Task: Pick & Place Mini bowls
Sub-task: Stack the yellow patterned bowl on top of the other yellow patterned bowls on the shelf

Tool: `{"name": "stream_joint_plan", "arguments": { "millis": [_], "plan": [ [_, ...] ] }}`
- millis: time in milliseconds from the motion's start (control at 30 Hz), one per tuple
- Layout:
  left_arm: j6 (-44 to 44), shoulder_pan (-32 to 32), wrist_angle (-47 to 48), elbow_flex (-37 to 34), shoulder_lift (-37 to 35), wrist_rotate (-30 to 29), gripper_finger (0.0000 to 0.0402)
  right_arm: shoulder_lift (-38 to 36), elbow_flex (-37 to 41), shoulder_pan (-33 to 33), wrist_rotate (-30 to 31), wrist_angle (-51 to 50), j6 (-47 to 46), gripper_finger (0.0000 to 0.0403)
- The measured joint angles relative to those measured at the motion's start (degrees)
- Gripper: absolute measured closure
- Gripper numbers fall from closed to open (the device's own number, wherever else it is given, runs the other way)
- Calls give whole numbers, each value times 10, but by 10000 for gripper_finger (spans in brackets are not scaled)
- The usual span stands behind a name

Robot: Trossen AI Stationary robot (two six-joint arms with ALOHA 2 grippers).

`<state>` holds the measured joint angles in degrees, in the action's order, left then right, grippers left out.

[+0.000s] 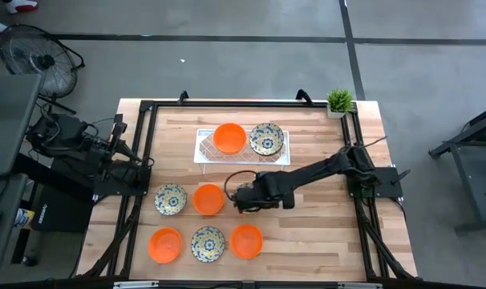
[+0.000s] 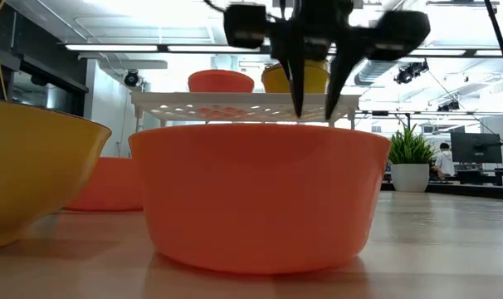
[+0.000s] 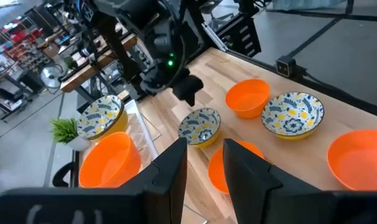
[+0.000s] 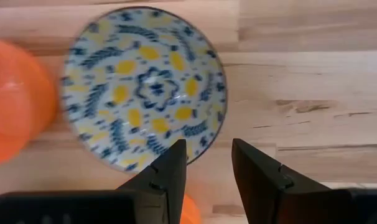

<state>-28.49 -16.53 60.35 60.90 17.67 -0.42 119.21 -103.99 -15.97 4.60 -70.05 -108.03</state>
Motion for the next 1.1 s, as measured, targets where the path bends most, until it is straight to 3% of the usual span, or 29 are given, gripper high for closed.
{"name": "stream_joint_plan", "arguments": {
  "millis": [300,833,933,1100],
  "plan": [
    [-2,0,13,0,0,16,302,-4,88,0,-19,102,-16,286],
    [20,0,13,0,0,15,302,-5,143,3,-28,174,-10,287],
    [22,0,12,0,0,15,302,-5,149,3,-34,191,-10,302],
    [25,0,12,0,0,15,302,-8,149,2,-30,190,-10,359]
  ]
}}
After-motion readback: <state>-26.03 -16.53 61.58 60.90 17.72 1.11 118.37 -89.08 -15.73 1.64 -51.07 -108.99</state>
